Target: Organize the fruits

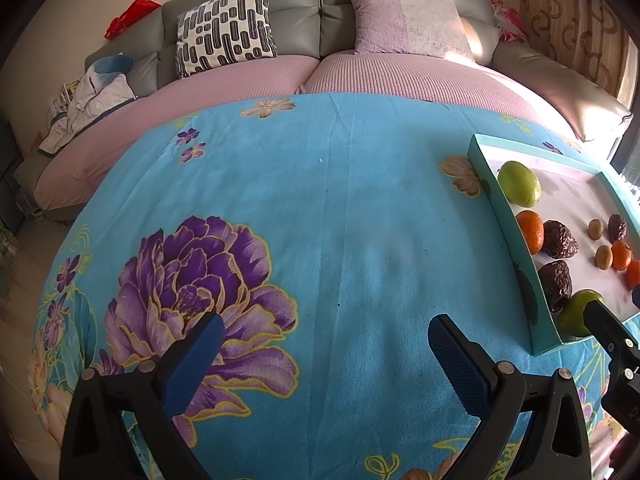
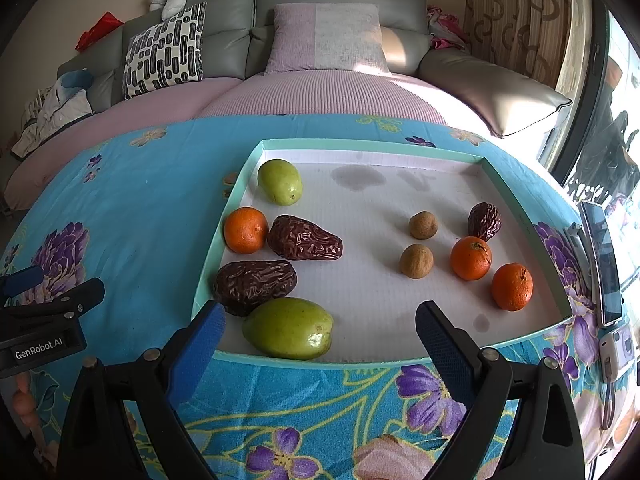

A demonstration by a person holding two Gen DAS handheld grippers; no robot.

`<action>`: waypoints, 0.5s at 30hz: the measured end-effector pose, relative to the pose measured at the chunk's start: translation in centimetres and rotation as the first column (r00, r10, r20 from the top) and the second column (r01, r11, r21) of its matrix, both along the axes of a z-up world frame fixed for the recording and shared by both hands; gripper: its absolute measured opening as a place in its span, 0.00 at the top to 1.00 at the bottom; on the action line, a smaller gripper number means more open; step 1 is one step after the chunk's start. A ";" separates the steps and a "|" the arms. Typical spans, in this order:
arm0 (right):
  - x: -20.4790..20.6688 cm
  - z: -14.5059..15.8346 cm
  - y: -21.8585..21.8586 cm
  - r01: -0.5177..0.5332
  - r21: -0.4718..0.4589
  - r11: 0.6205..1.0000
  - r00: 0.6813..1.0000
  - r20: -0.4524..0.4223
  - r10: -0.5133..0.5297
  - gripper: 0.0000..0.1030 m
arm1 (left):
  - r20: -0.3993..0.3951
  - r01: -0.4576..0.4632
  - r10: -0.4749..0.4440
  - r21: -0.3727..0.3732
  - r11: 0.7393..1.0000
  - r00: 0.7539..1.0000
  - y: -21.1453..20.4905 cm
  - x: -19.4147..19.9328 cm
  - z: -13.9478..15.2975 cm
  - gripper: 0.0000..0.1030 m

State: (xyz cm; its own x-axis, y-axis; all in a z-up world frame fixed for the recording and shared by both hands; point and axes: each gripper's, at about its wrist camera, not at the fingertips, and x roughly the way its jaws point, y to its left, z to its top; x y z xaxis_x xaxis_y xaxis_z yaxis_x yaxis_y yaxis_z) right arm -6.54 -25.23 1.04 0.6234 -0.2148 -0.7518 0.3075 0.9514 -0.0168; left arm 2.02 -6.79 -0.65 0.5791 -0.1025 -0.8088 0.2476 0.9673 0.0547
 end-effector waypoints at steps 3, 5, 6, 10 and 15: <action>0.0 -0.1 0.0 0.001 0.001 1.000 1.000 -0.005 -0.001 0.07 | -0.003 0.000 0.001 0.002 1.000 1.000 0.0 0.0 -0.1 0.00; 0.1 -0.1 0.0 0.001 0.001 1.000 1.000 -0.008 -0.001 0.07 | -0.006 -0.002 0.002 0.003 1.000 1.000 0.0 0.1 -0.1 0.00; 0.1 -0.1 0.1 0.001 0.001 1.000 1.000 -0.008 -0.001 0.07 | -0.007 -0.004 0.004 0.002 1.000 1.000 0.1 0.1 -0.1 0.00; 0.1 -0.1 0.1 0.001 0.002 1.000 1.000 -0.008 -0.001 0.07 | -0.009 -0.007 0.007 0.000 1.000 1.000 0.1 0.1 -0.2 0.00; 0.1 -0.2 0.1 0.000 0.002 1.000 1.000 -0.010 0.000 0.07 | -0.012 -0.008 0.008 0.001 1.000 1.000 0.1 0.1 -0.3 0.00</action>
State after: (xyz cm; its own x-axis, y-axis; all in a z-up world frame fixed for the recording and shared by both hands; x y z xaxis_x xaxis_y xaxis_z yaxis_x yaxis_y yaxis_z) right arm -6.48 -25.11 0.86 0.6158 -0.2132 -0.7585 0.3070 0.9515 -0.0182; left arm 2.13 -6.66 -0.93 0.5699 -0.0976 -0.8159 0.2409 0.9691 0.0524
